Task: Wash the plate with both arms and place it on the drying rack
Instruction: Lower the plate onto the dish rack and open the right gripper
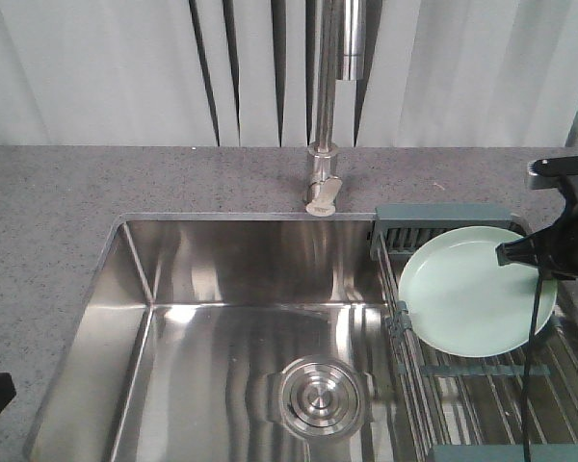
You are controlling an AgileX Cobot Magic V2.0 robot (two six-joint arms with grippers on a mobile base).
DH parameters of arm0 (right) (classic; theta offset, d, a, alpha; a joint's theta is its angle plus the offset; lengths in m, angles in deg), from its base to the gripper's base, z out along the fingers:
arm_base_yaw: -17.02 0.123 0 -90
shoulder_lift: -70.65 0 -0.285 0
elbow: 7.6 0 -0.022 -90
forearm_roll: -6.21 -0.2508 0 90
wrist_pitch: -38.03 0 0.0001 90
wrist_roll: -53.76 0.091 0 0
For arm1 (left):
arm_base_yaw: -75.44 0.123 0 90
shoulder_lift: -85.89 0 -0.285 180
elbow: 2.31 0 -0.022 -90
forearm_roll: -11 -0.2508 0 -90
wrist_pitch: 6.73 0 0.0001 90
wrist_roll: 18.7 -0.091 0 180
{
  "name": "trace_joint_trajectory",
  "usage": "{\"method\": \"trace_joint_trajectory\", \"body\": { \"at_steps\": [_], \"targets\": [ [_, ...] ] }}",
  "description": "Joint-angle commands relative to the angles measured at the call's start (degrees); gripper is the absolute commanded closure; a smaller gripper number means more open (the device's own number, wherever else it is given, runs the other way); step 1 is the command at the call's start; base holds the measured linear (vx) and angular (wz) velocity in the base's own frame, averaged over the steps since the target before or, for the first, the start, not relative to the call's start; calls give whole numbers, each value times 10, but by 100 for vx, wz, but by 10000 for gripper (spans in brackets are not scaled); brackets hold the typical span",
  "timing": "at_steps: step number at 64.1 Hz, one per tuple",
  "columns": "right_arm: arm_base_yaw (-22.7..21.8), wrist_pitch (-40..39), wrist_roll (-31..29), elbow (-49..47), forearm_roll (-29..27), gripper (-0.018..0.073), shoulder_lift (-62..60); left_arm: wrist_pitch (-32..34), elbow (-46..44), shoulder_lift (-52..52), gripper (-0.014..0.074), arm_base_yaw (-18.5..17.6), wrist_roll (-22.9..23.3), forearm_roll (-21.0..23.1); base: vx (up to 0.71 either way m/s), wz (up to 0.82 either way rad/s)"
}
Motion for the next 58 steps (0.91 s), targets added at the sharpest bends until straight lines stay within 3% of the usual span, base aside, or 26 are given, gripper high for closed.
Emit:
{"method": "trace_joint_trajectory", "body": {
  "at_steps": [1, 14, 22, 32, 38, 46, 58],
  "targets": [
    [4, -30, -4, -18, 19, 554, -9, 30, -16, -2, 603, 0, 5, 16, 0, 0],
    [4, -31, -1, -18, 30, 542, -4, 30, -16, -2, 603, 0, 5, 16, 0, 0],
    [4, -26, -7, -18, 30, 480, -4, 30, -16, -2, 603, 0, 5, 16, 0, 0],
    [4, -31, -10, -18, 34, 305, -4, 30, -16, -2, 603, 0, 5, 16, 0, 0],
    [4, -34, -10, -18, 34, 155, -4, 30, -16, -2, 603, 0, 5, 16, 0, 0],
    [4, -33, -5, -18, 34, 55, -17, 31, -16, -2, 603, 0, 5, 16, 0, 0],
    [4, -39, -7, -18, 29, 74, -86, 33, -16, -2, 603, 0, 5, 16, 0, 0]
  ]
}}
